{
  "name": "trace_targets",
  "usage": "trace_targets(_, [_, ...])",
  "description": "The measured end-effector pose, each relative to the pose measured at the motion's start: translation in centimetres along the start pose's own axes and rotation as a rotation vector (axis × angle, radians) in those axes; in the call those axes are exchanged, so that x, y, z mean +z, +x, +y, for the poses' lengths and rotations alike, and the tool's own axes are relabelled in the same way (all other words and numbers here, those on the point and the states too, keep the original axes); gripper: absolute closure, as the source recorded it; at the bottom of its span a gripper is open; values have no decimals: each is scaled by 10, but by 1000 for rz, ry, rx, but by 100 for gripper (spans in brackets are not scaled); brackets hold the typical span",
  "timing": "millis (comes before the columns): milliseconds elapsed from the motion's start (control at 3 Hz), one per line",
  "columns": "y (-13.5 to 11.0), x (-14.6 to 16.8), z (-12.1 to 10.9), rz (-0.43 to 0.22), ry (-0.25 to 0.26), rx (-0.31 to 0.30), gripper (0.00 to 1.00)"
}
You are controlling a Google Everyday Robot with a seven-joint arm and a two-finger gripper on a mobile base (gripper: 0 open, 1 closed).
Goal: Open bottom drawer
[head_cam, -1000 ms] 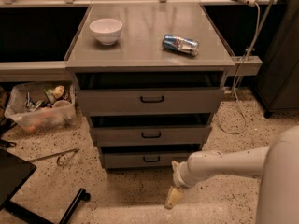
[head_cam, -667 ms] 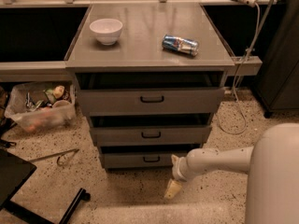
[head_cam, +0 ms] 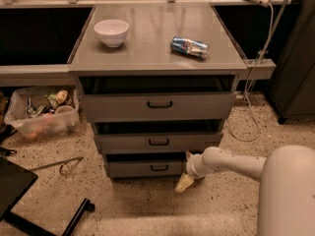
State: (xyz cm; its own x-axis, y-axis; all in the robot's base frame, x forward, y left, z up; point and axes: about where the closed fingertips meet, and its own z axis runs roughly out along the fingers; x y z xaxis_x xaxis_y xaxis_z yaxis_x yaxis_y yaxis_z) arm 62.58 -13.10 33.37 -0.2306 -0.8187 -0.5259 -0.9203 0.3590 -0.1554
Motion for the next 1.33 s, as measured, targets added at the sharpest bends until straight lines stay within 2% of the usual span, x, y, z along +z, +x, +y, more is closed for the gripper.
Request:
trace_targets(667, [1,2,2,15,3,-3,0])
trace_targets(1000, [20,18,-12,56,33,28,0])
trace_targets(1333, [38,34,-21,61,55,50,0])
